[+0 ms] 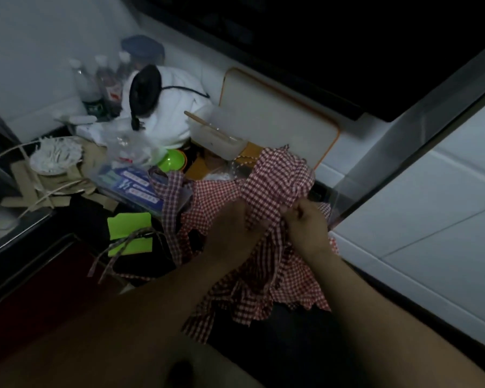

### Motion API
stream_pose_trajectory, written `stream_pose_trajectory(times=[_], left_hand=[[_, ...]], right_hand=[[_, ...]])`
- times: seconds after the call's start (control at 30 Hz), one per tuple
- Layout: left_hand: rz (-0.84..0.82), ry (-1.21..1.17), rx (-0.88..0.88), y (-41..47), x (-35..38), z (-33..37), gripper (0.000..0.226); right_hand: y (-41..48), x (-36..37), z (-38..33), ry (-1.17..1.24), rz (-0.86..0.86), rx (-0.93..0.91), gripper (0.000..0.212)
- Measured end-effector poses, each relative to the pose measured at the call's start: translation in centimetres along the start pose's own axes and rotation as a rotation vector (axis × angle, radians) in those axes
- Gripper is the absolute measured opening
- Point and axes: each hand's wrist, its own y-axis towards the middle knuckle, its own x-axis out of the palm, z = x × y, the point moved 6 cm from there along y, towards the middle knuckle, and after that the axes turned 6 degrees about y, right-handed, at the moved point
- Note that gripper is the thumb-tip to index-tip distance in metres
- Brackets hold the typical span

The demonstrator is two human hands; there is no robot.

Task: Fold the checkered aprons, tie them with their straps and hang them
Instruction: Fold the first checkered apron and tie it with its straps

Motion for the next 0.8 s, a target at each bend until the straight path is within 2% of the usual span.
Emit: stream_pose_trajectory(times=[0.07,0.13,0.2,0.27,0.37,0.43,0.5,0.57,0.63,0.67,0.73,0.77,0.8], left_hand=[[0.075,-0.026,-0.110,2.8,-1.3,-0.1,0.080],[0.034,-0.092,-0.157,5.1,-1.4,0.4,0.092],[-0.022,-0.095,-0.076,5.8,-1.0,1.1,0.070],[0.001,-0.033,0.036,5.3,-1.3,1.6,0.047],[0.114,0.075,0.193,4.1,-2.0,3.2,0.029],[0.062,0.079,0.277,3.6,-1.7,5.1,0.021],[0.000,0.072,0.405,2.6,-1.2,7.8,0.020],[-0.083,0.042,0.532,1.7,-0.4,10.1,0.032],[-0.197,0.059,0.630,0.9,0.8,11.3,0.036],[-0.262,0.098,0.661,0.5,1.4,11.4,0.032],[-0.378,0.126,0.626,0.0,2.6,10.6,0.026],[-0.372,0.073,0.556,-0.1,2.8,10.0,0.030],[-0.312,-0.011,0.440,0.4,2.5,9.1,0.033]], right_hand=[[-1.3,0.1,0.5,0.009,-0.095,-0.058,0.018],[-2.0,0.3,1.1,0.007,-0.218,-0.038,0.007],[-2.0,-0.2,1.5,0.006,-0.271,0.030,0.005],[-1.7,-1.0,0.8,0.045,-0.278,0.093,0.008],[-0.4,-3.2,-0.6,0.186,-0.150,0.200,0.019],[0.9,-3.9,-1.1,0.237,-0.126,0.233,0.035],[2.0,-4.1,-1.8,0.140,-0.084,0.152,0.057],[2.7,-4.7,-2.4,0.043,-0.027,0.080,0.075],[3.1,-5.2,-2.3,0.026,-0.069,0.173,0.080],[3.2,-5.3,-2.1,-0.015,-0.130,0.235,0.073],[2.8,-5.8,-1.0,-0.096,-0.236,0.303,0.032],[2.4,-6.1,-0.6,-0.078,-0.244,0.317,0.014],[1.9,-6.4,-0.4,-0.036,-0.227,0.321,0.008]])
